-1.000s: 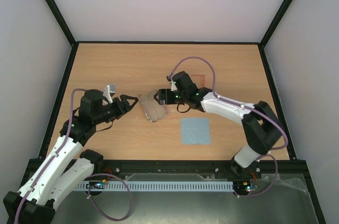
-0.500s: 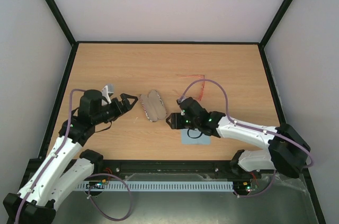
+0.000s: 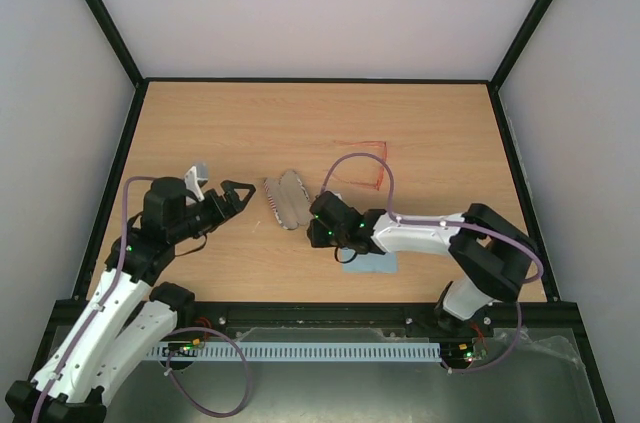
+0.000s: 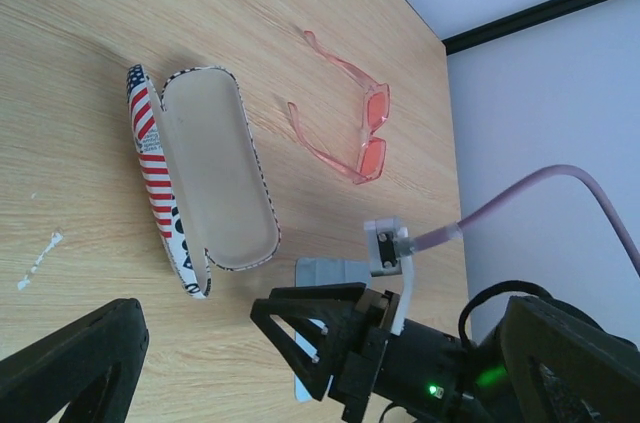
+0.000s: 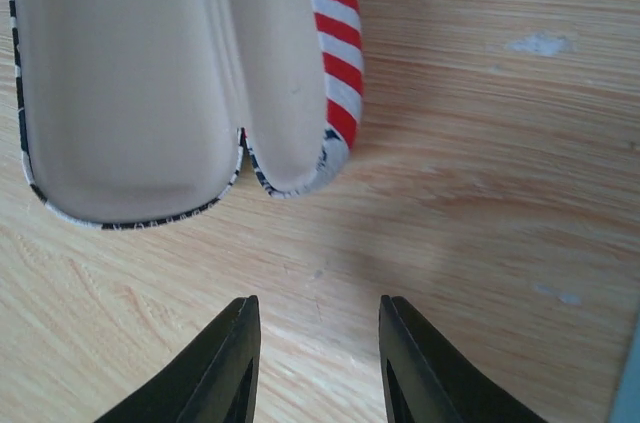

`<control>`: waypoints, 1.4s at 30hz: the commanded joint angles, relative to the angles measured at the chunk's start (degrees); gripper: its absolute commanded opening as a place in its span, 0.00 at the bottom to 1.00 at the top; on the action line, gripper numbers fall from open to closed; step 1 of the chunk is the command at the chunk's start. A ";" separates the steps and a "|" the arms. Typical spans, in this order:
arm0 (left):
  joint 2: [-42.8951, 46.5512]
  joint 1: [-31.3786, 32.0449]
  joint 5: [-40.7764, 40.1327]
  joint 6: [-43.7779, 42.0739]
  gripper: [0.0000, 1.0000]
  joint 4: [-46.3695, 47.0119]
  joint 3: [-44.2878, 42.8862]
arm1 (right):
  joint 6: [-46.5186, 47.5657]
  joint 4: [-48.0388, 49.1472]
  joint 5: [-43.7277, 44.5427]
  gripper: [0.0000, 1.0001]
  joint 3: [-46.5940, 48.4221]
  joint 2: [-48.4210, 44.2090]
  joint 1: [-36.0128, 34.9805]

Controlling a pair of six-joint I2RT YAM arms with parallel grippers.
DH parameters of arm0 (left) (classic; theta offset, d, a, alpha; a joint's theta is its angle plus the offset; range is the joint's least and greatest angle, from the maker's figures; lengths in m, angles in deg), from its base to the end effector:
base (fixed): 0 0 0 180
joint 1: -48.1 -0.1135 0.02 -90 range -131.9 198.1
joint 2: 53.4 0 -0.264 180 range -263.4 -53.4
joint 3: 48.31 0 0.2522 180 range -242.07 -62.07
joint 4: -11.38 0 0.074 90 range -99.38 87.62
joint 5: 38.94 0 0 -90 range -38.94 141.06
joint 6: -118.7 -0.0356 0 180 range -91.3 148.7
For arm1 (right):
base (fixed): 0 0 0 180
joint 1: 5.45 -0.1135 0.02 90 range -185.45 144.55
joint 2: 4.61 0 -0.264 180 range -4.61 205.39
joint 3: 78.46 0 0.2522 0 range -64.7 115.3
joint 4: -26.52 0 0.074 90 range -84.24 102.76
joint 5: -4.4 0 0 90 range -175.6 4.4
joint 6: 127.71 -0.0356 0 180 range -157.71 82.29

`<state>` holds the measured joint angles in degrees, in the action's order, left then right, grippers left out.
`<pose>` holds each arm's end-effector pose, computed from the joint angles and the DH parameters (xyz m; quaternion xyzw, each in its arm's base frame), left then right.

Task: Organize the sunglasses
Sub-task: Adjust the sunglasses case at the center of the board.

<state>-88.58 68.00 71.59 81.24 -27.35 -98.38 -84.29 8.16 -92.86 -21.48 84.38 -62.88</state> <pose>0.1332 -0.0615 0.2870 -0.1383 0.8186 -0.4378 0.3451 0.1571 0.2543 0.1596 -0.1101 0.9327 0.3033 0.1613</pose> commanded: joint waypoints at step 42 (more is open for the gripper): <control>0.49 -2.66 1.98 -0.92 1.00 0.87 4.46 | 6.18 -11.98 16.83 0.38 20.39 18.14 6.63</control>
<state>-87.68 66.12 72.51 81.17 -27.40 -95.43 -81.45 -2.57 -76.34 -3.99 100.71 -58.40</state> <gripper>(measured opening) 0.994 0.381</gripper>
